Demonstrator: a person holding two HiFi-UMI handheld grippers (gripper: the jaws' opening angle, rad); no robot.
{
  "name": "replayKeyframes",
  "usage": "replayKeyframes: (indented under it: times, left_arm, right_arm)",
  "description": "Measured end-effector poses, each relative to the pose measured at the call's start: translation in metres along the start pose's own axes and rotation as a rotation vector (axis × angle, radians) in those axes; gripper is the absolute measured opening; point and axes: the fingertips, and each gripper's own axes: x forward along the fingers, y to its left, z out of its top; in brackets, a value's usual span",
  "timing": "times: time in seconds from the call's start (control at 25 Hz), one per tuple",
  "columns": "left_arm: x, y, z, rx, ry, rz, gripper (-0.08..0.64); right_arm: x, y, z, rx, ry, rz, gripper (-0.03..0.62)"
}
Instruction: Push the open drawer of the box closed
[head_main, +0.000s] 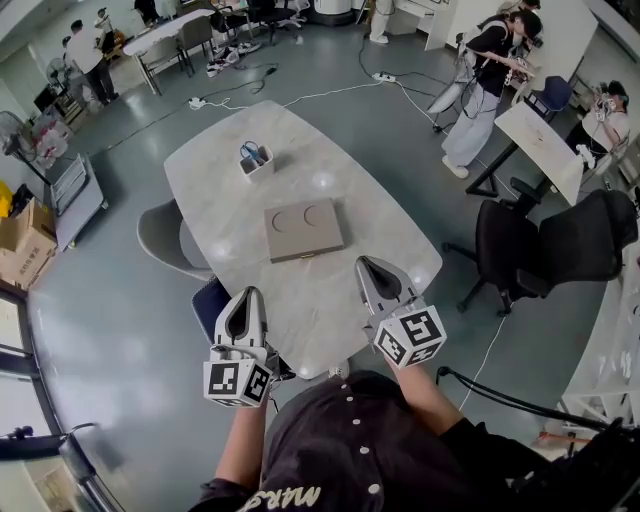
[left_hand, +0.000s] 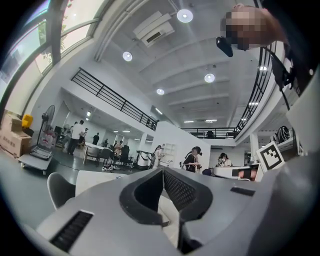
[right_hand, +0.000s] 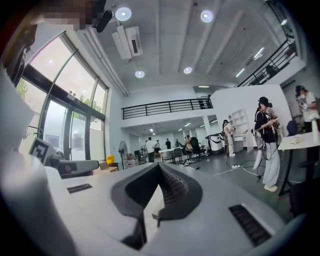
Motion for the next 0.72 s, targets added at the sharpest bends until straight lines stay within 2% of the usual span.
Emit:
replayKeyframes:
  times: [0.44,0.72]
  left_arm:
    - [-0.012,-0.011,0.005,0.043,-0.006,-0.021,0.018]
    - [-0.019,-0.014,0.002,0.043,-0.002,-0.023,0.018]
  right_arm:
    - [-0.011,0.013,0.004,0.009,-0.028,0.014,-0.003]
    - [-0.015,0.016,0.003,0.02,-0.023,0.006,-0.003]
